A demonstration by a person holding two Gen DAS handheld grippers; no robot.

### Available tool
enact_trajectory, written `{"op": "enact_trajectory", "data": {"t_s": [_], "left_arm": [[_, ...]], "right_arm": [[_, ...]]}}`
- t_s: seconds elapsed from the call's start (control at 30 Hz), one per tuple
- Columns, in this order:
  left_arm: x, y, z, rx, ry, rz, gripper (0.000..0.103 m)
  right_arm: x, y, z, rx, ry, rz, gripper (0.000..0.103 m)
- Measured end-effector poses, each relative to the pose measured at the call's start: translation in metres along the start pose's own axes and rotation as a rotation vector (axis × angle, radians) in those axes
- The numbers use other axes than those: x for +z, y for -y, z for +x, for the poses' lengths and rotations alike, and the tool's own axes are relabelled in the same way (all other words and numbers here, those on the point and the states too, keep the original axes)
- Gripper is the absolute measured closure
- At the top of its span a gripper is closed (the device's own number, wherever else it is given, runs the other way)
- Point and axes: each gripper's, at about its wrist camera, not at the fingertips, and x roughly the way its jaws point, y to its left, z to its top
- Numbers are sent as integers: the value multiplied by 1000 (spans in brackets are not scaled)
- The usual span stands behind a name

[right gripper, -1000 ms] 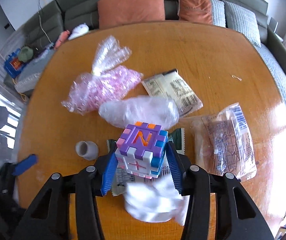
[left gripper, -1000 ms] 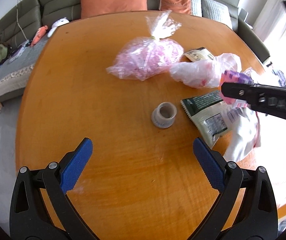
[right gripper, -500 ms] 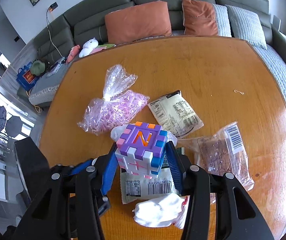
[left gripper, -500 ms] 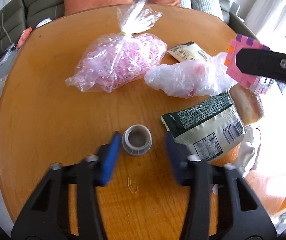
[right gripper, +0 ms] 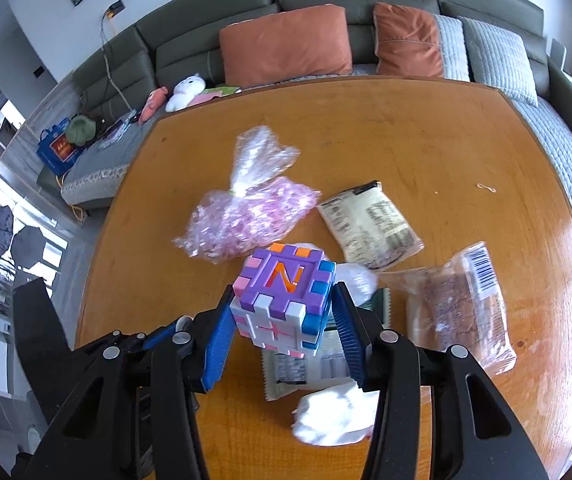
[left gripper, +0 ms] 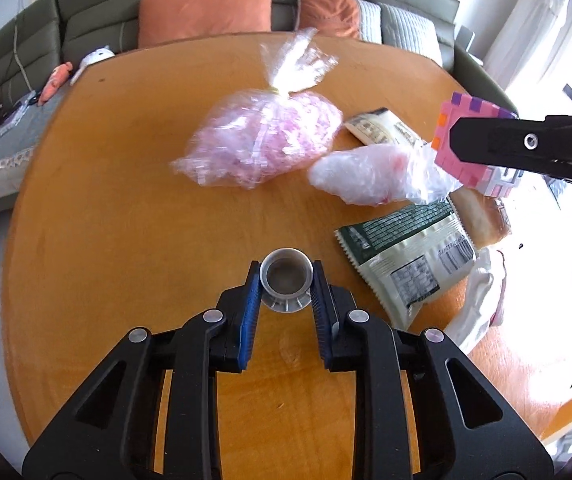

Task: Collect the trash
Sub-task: 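Grasp the small grey cup with the left tool, then carry the cube and cup to the black bin and open both tools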

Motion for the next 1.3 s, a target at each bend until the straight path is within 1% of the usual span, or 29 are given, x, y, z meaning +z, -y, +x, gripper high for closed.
{"op": "enact_trajectory", "data": {"t_s": [0.13, 0.27, 0.57, 0.97, 1.13, 1.3], "left_arm": [[-14, -21, -19, 19, 20, -38, 79], [-25, -42, -33, 44, 34, -79, 79], [-65, -117, -72, 122, 61, -203, 79], [-140, -216, -123, 242, 78, -412, 79], [-175, -259, -138, 294, 64, -514, 79], [-203, -300, -147, 343, 44, -590, 79]], "right_arm": [[-4, -27, -1, 12, -2, -40, 54], [-9, -62, 1, 36, -13, -90, 54], [-25, -155, 15, 104, -49, -232, 54], [-61, -288, 37, 208, -118, -436, 54], [-75, -347, 53, 255, -158, -507, 54], [-89, -403, 72, 290, -191, -589, 54]]}}
